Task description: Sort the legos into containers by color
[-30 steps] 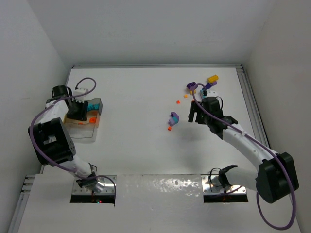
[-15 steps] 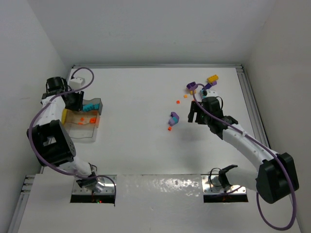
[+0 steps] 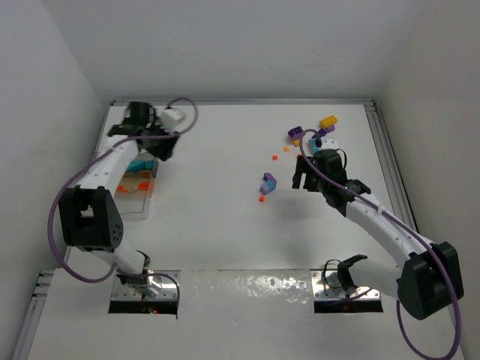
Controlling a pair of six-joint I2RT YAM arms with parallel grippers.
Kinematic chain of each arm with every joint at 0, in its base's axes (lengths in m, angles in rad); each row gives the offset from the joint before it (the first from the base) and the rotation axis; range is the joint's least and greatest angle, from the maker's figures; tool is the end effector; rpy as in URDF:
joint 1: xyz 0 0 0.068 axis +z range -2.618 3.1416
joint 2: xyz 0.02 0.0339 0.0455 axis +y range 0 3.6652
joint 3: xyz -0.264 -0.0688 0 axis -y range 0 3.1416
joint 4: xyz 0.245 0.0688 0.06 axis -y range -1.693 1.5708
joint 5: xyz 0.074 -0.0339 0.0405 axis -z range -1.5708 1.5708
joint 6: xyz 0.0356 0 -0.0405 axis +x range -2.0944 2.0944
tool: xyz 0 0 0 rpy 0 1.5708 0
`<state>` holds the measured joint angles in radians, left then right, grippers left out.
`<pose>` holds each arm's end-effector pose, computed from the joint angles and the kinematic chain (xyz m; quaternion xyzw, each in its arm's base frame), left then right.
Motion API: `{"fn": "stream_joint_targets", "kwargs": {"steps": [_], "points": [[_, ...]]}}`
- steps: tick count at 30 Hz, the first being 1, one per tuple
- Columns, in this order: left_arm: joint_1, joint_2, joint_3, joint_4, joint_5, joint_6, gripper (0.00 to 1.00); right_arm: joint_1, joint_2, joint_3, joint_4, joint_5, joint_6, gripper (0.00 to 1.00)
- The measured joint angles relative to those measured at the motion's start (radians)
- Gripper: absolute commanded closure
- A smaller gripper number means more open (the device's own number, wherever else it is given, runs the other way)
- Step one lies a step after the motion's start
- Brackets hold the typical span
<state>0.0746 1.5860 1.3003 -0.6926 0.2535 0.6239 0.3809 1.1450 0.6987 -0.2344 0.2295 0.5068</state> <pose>0.3363 0.0162 0.2760 0.2928 0.9032 -0.0145 0.3135 0.2279 0.0826 0.2339 0.1056 0.8918 0.0903 0.4306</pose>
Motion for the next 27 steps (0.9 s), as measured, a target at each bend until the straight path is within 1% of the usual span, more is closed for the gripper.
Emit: {"fn": "stream_joint_targets", "kwargs": {"steps": [2,4,6,7,9,12,15,21,26,27], "points": [[-0.18,-0.003,0.019,0.042,-0.005,-0.013,0.45,0.0,0.001,0.005,-0.02,0.006,0.003,0.21],[-0.366,0.002,0.02,0.063,-0.017,-0.055,0.45,0.0,0.001,0.013,-0.043,0.016,0.015,0.21],[-0.518,0.026,0.02,0.067,-0.035,-0.111,0.41,0.0,0.001,0.021,-0.07,0.031,0.029,0.21],[-0.583,0.046,0.02,0.071,-0.052,-0.151,0.37,0.0,0.001,0.022,-0.079,0.038,0.038,0.21],[-0.687,0.097,0.016,0.087,-0.076,-0.225,0.34,0.0,-0.003,0.022,-0.097,0.055,0.055,0.21],[-0.8,0.177,0.005,0.117,-0.093,-0.353,0.28,0.0,-0.039,0.015,-0.117,0.08,0.078,0.21],[-0.849,0.243,0.008,0.152,-0.101,-0.443,0.25,0.0,-0.086,0.011,-0.122,0.102,0.089,0.21],[-0.872,0.404,0.092,0.204,-0.138,-0.554,0.24,0.0,-0.138,-0.009,-0.14,0.14,0.093,0.21],[-0.874,0.464,0.122,0.238,-0.177,-0.584,0.27,0.0,-0.161,-0.047,-0.146,0.151,0.092,0.21],[-0.874,0.465,0.125,0.245,-0.184,-0.586,0.3,0.0,-0.163,-0.051,-0.149,0.153,0.092,0.22]]}}
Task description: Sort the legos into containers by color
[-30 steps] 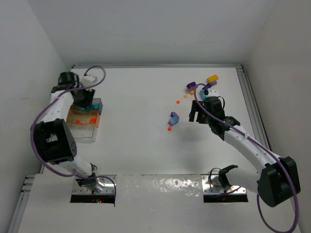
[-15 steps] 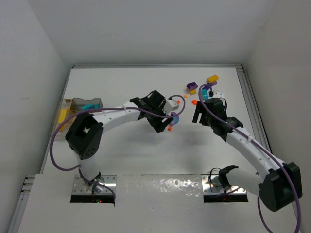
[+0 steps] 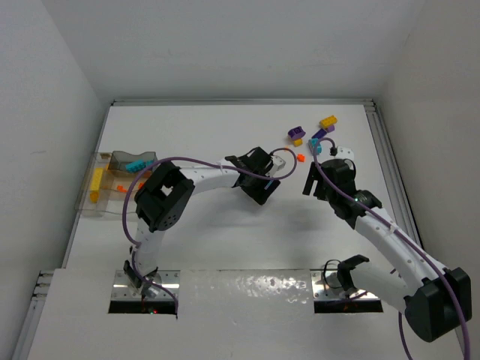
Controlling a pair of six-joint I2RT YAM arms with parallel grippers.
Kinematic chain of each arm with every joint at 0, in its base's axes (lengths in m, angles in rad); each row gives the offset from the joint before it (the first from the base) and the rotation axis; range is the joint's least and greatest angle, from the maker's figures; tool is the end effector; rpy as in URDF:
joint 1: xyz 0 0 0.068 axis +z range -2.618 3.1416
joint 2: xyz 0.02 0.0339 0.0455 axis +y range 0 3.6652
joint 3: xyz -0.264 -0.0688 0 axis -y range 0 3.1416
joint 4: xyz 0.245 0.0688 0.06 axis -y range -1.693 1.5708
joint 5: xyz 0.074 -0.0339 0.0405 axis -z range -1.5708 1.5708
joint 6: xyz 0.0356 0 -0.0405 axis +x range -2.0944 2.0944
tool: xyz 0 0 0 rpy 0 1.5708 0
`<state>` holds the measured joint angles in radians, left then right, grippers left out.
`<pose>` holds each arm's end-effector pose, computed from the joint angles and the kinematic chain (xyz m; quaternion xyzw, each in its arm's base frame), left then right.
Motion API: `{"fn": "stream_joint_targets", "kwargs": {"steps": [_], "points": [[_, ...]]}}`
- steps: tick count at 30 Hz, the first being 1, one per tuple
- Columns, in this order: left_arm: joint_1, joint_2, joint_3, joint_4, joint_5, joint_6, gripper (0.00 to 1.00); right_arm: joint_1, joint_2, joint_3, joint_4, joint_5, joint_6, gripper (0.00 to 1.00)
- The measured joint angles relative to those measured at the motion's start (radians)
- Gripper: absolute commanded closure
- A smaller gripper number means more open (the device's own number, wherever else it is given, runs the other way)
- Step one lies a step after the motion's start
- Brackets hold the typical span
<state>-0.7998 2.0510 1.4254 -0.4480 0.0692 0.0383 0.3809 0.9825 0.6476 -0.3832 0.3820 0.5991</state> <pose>0.2964 -0.3086 0.1566 0.4019 0.8814 -0.1225 0.2158 0.1954 0.0640 0.2388 0.1754 0.8801 0.0386 0.4396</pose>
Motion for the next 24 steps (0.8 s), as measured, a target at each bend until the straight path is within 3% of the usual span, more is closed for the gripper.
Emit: {"fn": "stream_joint_targets", "kwargs": {"steps": [5,13,16,19,24], "points": [[-0.004,0.027,0.025,0.019,-0.03,-0.016,0.48,0.0,0.0,-0.003,-0.003,0.003,0.0,0.23],[-0.008,0.042,0.042,0.018,-0.029,-0.021,0.67,0.0,-0.001,-0.003,-0.003,0.012,-0.005,0.23],[-0.008,0.042,0.042,0.018,-0.031,-0.022,0.79,0.0,-0.001,-0.003,-0.002,0.016,-0.007,0.23],[-0.008,0.042,0.042,0.019,-0.032,-0.024,1.0,0.0,-0.001,-0.004,-0.001,0.019,-0.009,0.24],[-0.008,0.043,0.049,0.009,-0.038,-0.012,1.0,0.0,-0.001,-0.004,0.001,0.025,-0.019,0.24]]}}
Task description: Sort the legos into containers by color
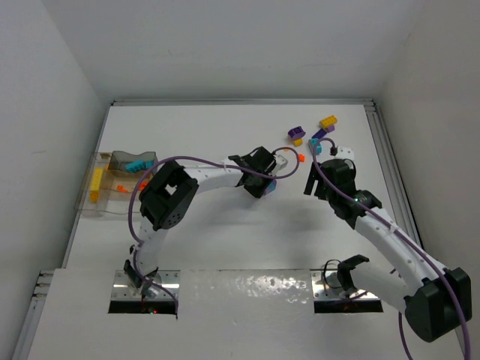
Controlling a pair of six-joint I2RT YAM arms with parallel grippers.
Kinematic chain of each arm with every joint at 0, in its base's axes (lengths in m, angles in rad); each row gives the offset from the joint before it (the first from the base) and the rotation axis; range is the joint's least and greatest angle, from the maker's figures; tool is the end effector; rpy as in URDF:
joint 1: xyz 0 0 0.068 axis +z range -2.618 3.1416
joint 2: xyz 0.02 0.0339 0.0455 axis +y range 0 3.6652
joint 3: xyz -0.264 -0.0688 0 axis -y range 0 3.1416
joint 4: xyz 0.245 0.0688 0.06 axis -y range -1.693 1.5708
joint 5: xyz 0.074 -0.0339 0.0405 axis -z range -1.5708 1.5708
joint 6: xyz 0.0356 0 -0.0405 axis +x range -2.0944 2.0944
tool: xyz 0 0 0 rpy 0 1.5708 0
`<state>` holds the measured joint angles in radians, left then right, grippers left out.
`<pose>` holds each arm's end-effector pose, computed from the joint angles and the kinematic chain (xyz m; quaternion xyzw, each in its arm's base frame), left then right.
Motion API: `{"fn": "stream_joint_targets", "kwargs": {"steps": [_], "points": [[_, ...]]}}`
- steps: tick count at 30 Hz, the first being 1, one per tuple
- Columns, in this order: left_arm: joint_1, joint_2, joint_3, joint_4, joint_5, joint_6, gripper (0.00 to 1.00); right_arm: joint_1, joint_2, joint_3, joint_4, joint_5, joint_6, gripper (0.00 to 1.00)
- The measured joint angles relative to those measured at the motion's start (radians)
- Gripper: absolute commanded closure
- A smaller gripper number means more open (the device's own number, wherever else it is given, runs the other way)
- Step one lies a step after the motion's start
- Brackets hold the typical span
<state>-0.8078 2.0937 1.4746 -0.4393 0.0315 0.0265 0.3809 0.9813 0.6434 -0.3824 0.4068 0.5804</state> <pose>0.3032 -0.3187 0.1534 0.3955 0.8827 -0.1106 0.2285 0.1950 0.0629 0.2380 0.1718 0.8794 0.0237 0.4433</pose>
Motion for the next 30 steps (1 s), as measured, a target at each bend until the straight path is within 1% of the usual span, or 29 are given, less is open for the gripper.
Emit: {"fn": "stream_joint_targets", "kwargs": {"steps": [3,6,9,11,14,17,19,20,22,26,28,29,30], "points": [[0.006,-0.011,-0.002,-0.012,-0.008,0.047,1.0,0.0,0.001,0.0,0.003,0.002,-0.005,0.24],[0.037,-0.1,-0.078,-0.016,0.0,0.111,1.0,0.0,0.008,0.0,0.014,0.001,-0.01,0.25],[0.148,-0.238,-0.137,-0.084,0.026,0.155,1.0,0.0,0.037,0.0,0.029,-0.015,-0.02,0.27],[0.296,-0.317,-0.137,-0.103,0.041,0.179,1.0,0.0,0.061,0.0,0.043,-0.029,-0.029,0.27],[0.595,-0.408,-0.124,-0.106,0.024,0.21,1.0,0.0,0.098,0.001,0.059,-0.057,-0.038,0.27],[0.864,-0.468,-0.114,-0.116,0.006,0.221,1.0,0.0,0.126,0.009,0.071,-0.081,-0.045,0.28],[1.004,-0.504,-0.115,-0.142,-0.007,0.235,1.0,0.0,0.135,0.011,0.087,-0.097,-0.05,0.28],[1.046,-0.518,-0.124,-0.146,-0.012,0.242,1.0,0.0,0.137,0.011,0.096,-0.101,-0.052,0.28],[1.102,-0.551,-0.172,-0.153,-0.023,0.262,1.0,0.0,0.144,0.012,0.112,-0.107,-0.057,0.28],[1.135,-0.57,-0.299,-0.17,-0.036,0.283,1.0,0.0,0.168,0.023,0.12,-0.123,-0.061,0.27],[1.142,-0.565,-0.362,-0.164,-0.051,0.282,0.95,0.0,0.175,0.028,0.121,-0.127,-0.062,0.27],[1.143,-0.558,-0.379,-0.163,-0.056,0.282,0.9,0.0,0.177,0.029,0.122,-0.128,-0.062,0.27],[1.144,-0.549,-0.388,-0.161,-0.06,0.282,0.88,0.0,0.178,0.029,0.121,-0.129,-0.062,0.27]]}}
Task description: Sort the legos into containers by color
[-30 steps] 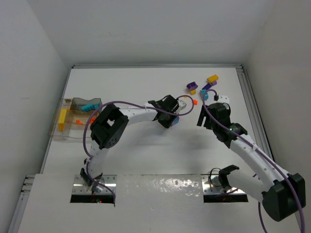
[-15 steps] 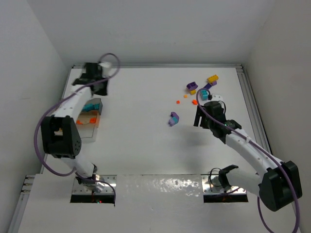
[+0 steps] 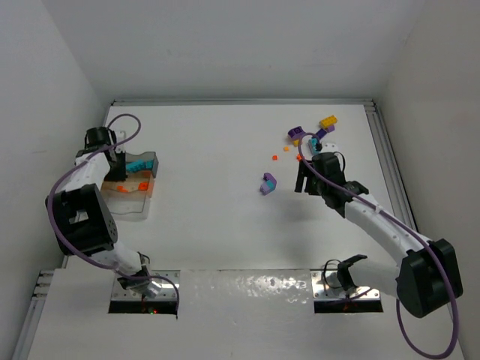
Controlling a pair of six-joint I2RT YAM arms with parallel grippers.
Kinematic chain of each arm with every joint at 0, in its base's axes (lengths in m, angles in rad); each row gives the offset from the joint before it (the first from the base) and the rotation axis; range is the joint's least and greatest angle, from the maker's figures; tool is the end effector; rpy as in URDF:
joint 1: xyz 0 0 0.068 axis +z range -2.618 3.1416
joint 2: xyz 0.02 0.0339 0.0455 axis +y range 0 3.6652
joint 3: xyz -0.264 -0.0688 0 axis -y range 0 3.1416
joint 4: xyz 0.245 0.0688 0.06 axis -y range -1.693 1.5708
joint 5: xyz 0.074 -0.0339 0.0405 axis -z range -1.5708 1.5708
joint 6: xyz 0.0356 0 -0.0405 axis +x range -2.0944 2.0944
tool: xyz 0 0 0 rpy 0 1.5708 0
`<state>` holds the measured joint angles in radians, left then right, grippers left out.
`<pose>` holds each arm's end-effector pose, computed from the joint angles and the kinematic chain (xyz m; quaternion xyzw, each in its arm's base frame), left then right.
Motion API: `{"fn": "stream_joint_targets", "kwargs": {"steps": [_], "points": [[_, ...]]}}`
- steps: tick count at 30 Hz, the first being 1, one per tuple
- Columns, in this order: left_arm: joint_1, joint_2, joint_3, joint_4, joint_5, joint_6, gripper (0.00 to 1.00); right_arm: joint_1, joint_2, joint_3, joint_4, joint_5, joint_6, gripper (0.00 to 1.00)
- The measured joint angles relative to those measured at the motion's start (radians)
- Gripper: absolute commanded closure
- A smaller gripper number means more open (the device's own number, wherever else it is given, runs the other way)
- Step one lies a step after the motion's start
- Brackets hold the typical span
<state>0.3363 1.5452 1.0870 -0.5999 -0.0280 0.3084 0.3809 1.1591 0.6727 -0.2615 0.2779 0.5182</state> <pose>0.2954 0.1043 0.2274 -0.0170 0.9671 0.0932 0.2362 0.2249 0.0795 0.2203 0.1175 0.9018 0.0578 0.4119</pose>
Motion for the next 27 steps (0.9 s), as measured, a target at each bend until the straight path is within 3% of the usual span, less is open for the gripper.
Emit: {"fn": "stream_joint_targets", "kwargs": {"steps": [1,4,7,11,15,19,22,27], "points": [[0.002,0.014,-0.003,0.005,-0.004,0.0,0.84,0.0,0.001,0.001,0.0,0.0,-0.001,0.27],[0.006,0.054,-0.002,0.031,-0.011,0.003,0.57,0.0,0.002,0.007,-0.002,-0.001,-0.003,0.27],[0.006,0.071,-0.002,0.04,-0.014,0.002,0.48,0.0,0.002,0.015,-0.002,0.0,-0.003,0.27],[0.006,0.072,-0.002,0.052,-0.016,0.005,0.45,0.0,0.002,0.016,-0.005,-0.001,-0.003,0.27],[0.006,0.071,0.0,0.054,-0.016,0.008,0.52,0.0,0.002,0.016,-0.007,-0.002,-0.003,0.27],[-0.018,0.056,0.034,0.048,-0.006,0.012,0.51,0.0,0.003,0.019,-0.013,-0.021,-0.021,0.29],[-0.126,0.036,0.119,0.031,-0.019,0.035,0.43,0.0,0.023,0.046,-0.033,-0.037,-0.031,0.3],[-0.554,0.038,0.306,0.03,0.028,0.084,0.27,0.0,0.069,0.101,-0.036,-0.077,-0.035,0.29]]}}
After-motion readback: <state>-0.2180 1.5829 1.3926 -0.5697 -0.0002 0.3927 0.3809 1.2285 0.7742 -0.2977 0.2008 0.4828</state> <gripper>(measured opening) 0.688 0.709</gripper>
